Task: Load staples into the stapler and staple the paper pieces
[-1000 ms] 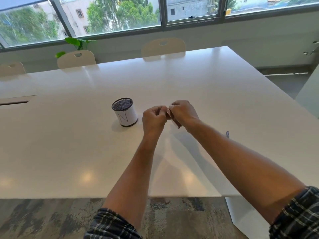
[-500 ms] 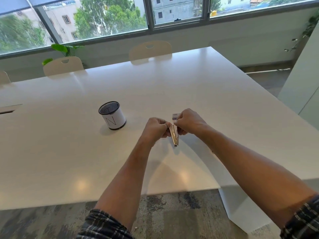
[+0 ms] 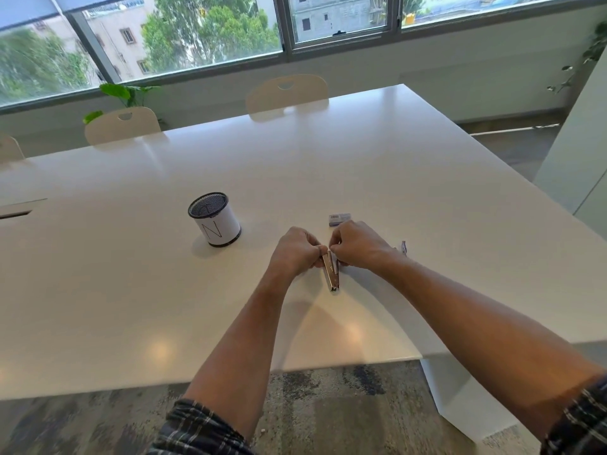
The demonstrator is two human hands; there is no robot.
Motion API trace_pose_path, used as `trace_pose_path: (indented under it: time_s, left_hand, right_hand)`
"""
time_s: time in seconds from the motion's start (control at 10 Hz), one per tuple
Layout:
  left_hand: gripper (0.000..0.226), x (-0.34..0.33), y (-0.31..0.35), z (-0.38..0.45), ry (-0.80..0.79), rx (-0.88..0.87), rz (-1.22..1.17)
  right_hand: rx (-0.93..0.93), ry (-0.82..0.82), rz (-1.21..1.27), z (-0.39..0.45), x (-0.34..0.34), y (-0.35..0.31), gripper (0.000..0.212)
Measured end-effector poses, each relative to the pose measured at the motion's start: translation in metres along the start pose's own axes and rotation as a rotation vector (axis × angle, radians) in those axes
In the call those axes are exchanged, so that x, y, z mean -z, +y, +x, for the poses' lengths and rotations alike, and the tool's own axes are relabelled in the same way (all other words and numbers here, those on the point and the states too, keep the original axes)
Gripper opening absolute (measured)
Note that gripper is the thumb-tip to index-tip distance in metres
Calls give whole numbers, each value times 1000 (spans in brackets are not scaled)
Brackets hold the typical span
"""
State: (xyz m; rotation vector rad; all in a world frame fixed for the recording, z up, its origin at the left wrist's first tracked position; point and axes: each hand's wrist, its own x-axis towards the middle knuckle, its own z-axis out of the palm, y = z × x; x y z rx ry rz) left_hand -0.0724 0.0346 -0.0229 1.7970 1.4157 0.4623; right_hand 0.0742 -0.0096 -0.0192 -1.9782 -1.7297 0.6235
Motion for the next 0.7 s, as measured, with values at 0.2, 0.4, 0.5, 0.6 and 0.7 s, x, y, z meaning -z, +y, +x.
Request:
trace_pose_path:
  time_s: [0.2, 0.4, 0.5, 0.6, 0.7]
  left_hand:
    - [12, 6, 8, -4, 38, -18, 198]
    - [15, 5, 13, -5, 45, -67, 347]
    - [20, 5, 14, -4, 126, -141, 454]
    - [24, 4, 13, -2, 323, -298, 474]
    - [40, 5, 9, 4, 495, -431, 556]
  right_hand:
    - [38, 14, -40, 5, -13, 1, 17]
    - [73, 54, -121, 6, -17, 4, 16]
    - [136, 205, -136, 3, -10, 7, 19]
    - [181, 416, -186, 5, 8, 19, 19]
    - [160, 593, -181, 5, 29, 39, 31]
